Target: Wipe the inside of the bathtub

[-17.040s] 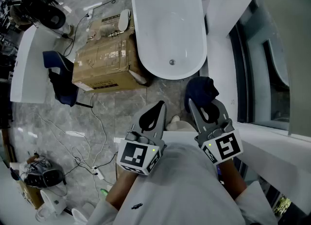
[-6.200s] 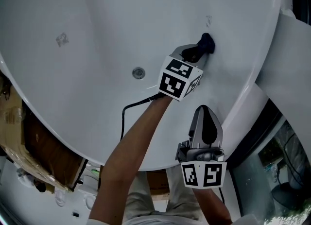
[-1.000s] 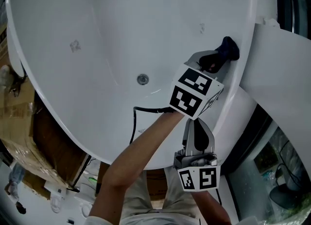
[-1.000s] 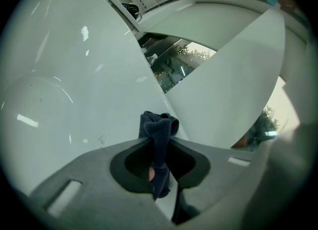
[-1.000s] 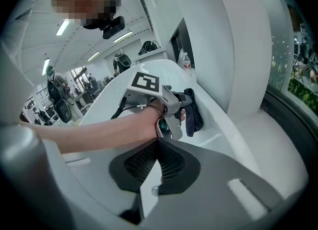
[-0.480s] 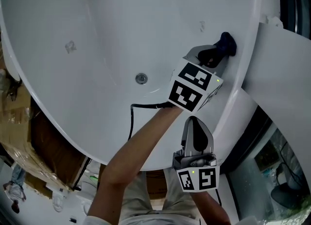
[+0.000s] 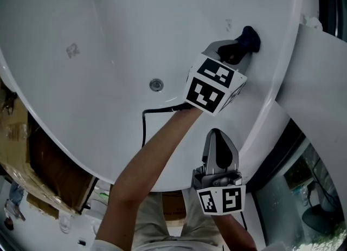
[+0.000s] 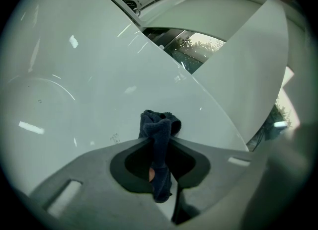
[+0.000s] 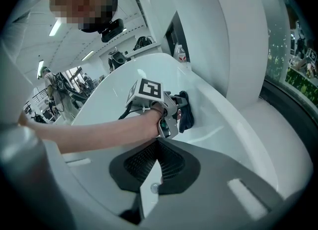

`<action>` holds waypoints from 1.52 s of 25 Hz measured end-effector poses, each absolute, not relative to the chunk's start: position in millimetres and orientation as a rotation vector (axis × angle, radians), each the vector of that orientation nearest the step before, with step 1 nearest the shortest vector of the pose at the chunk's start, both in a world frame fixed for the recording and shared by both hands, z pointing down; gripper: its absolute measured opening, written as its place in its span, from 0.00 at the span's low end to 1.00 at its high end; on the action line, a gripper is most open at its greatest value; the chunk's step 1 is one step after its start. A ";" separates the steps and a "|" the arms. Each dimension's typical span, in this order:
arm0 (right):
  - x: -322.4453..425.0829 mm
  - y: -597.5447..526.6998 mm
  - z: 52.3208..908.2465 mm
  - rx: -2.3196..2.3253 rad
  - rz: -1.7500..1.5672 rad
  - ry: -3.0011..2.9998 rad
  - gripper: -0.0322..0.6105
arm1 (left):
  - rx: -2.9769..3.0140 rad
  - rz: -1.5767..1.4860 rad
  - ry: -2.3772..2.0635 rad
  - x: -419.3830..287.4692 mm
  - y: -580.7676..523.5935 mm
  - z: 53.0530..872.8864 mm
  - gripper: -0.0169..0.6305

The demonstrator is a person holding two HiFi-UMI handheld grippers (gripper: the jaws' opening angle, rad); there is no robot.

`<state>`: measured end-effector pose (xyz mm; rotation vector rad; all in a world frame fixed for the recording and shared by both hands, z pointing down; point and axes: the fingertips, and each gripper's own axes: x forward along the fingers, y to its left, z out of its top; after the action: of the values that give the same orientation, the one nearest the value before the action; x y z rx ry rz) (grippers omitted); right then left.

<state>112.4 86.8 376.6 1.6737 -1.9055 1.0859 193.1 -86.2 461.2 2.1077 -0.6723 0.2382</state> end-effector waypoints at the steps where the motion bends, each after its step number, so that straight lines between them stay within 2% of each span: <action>1: 112.1 87.4 378.3 1.673 1.091 -1.905 0.06 | 2.108 0.238 -0.674 193.2 -86.3 464.2 0.12; 38: 117.1 85.9 426.0 1.671 1.150 -1.878 0.06 | 2.075 0.319 -0.754 173.9 -98.8 569.7 0.12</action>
<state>117.1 85.9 426.0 1.6708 -1.8779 1.1503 173.9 -98.8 569.7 2.0755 -0.7543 0.3190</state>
